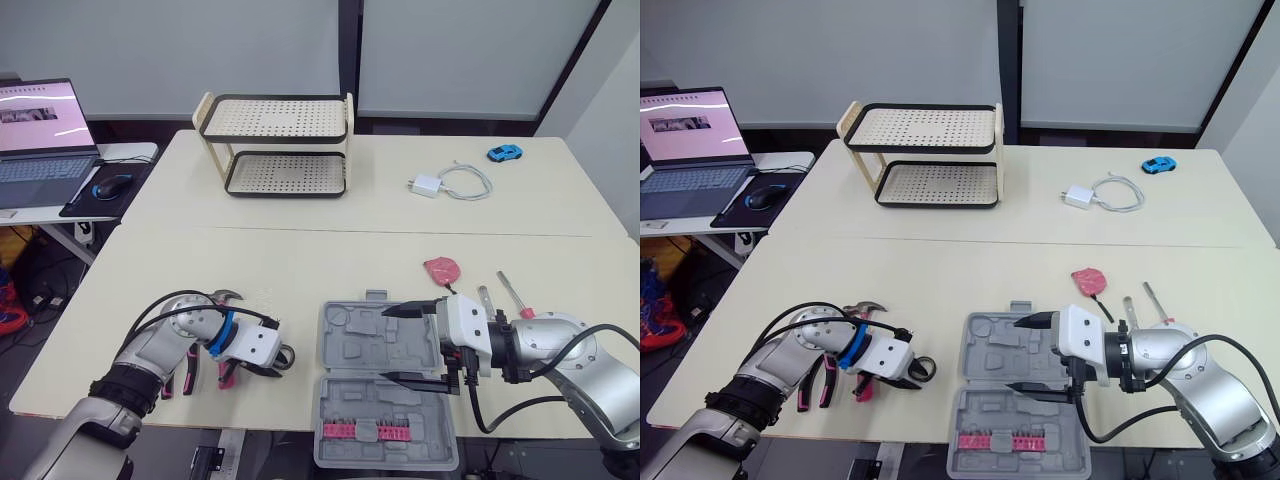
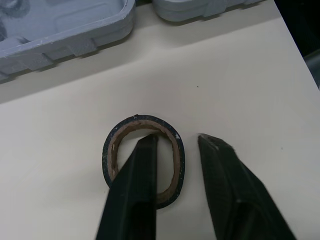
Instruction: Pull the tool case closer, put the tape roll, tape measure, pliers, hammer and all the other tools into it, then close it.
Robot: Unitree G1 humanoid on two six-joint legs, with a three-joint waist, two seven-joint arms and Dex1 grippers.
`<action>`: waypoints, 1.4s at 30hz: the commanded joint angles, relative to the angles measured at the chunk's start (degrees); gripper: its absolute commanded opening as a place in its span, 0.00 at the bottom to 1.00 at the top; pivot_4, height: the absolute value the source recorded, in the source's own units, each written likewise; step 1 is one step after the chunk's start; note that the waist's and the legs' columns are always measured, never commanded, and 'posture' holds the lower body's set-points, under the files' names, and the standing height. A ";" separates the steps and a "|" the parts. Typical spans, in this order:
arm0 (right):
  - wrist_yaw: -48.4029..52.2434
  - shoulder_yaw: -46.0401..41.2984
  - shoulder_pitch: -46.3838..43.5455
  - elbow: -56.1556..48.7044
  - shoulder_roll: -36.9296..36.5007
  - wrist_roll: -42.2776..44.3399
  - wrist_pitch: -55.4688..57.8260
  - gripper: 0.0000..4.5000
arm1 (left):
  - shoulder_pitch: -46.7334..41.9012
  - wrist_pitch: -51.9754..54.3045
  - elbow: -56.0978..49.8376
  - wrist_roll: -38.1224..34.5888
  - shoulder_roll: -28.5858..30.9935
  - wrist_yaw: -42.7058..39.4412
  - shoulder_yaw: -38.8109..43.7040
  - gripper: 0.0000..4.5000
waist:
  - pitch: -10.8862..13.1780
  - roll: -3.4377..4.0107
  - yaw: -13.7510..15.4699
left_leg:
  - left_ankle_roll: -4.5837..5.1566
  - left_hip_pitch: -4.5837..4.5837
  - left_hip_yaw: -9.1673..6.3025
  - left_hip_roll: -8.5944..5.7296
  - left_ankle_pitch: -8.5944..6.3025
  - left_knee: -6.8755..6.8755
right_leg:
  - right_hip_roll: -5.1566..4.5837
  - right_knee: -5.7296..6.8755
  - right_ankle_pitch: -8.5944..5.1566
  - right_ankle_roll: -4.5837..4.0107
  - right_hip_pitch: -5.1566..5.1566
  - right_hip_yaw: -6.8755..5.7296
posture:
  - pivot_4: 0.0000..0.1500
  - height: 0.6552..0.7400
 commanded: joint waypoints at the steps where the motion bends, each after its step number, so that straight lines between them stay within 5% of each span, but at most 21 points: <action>1: -0.36 -0.07 -0.90 -1.81 0.42 0.28 -0.04 1.00 | 0.02 -0.77 -2.41 -1.49 1.46 -0.60 0.65 0.58 | 0.00 0.00 -0.02 | 0.00 0.00 0.00 0.00 0.00 0.00 | 0.00 0.00 0.00 0.00 0.00 0.00 | 1.00 1.00; 7: -0.54 0.60 -0.99 -1.63 0.97 -0.12 -0.28 1.00 | -0.15 1.18 -6.97 -3.47 4.49 -2.24 1.70 0.96 | 0.00 0.00 -0.03 | 0.00 0.00 0.00 0.00 0.00 0.00 | 0.00 0.00 0.00 0.00 -0.01 0.00 | 1.00 1.00; 13: -0.95 1.09 -0.84 -1.75 1.46 -0.45 -0.35 1.00 | 1.27 1.44 -7.88 -3.41 5.66 -2.08 0.72 0.98 | 0.00 0.00 -0.03 | 0.00 0.00 0.00 0.00 0.00 0.00 | 0.00 0.00 0.00 0.00 -0.01 0.01 | 1.00 1.00; 16: -1.12 0.97 -0.40 -1.97 1.42 -0.51 -0.44 1.00 | 1.41 1.85 -8.38 -4.40 5.17 -1.96 1.08 0.86 | 0.00 0.00 0.00 | 0.00 0.00 -0.01 0.00 0.00 -0.01 | 0.00 0.00 0.00 0.00 -0.01 0.00 | 1.00 1.00; 22: -1.63 1.11 0.05 -2.24 1.38 -0.68 -0.59 1.00 | 0.89 1.54 -7.39 -3.36 5.17 -1.54 0.67 0.44 | 0.00 0.00 -0.01 | 0.01 0.00 -0.01 0.00 -0.01 -0.01 | 0.00 0.00 0.00 0.00 -0.01 0.00 | 1.00 1.00; 37: -1.40 0.49 1.41 -2.62 0.81 -2.04 -1.26 1.00 | 0.01 -2.35 -2.85 1.75 2.34 2.25 -1.60 0.44 | 0.00 0.00 -0.02 | 0.00 0.00 0.00 0.00 0.00 0.00 | 0.00 0.00 0.00 0.00 0.00 0.00 | 1.00 1.00; 42: -1.69 0.81 1.65 -2.44 0.94 -2.71 -1.52 1.00 | -0.18 -2.88 -2.40 2.22 1.42 3.59 -1.59 0.18 | 0.00 0.00 0.01 | 0.01 0.00 -0.01 0.00 0.00 -0.01 | 0.00 0.00 0.00 0.00 0.00 0.00 | 1.00 1.00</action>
